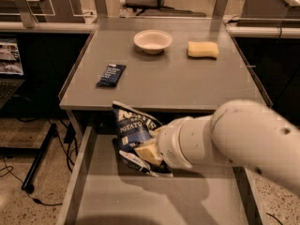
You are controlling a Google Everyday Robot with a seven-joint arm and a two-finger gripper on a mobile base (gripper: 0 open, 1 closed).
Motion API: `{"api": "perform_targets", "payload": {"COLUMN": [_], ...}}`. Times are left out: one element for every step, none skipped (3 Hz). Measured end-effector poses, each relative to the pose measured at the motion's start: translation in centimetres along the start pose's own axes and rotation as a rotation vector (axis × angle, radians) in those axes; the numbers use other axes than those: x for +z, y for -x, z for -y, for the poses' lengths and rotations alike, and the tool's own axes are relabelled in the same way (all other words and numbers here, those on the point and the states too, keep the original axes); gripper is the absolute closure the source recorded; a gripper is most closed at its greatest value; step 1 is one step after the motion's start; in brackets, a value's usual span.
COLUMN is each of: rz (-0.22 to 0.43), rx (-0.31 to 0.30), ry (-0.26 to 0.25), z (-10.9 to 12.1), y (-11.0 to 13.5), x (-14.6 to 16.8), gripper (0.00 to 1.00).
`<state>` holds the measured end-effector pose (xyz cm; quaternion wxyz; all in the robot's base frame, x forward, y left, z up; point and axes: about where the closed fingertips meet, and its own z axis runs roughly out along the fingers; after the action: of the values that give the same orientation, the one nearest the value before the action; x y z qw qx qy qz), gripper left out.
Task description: Pick blue chip bag from top drawer and place on counter
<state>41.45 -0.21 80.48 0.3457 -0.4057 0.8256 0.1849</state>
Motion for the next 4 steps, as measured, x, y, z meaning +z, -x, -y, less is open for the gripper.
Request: {"api": "perform_targets", "payload": {"rz": [-0.005,-0.053,-0.047,-0.031], "rx": [-0.078,-0.088,-0.085,-0.077], "ry": [0.05,0.112,0.106,0.089], "z": [-0.8,-2.5,-2.5,-2.4], "y": [2.5,1.6,1.6,1.8], "x": [-4.2,-4.5,-4.6,-4.6], "gripper": [1.0,1.0,1.0,1.0]}}
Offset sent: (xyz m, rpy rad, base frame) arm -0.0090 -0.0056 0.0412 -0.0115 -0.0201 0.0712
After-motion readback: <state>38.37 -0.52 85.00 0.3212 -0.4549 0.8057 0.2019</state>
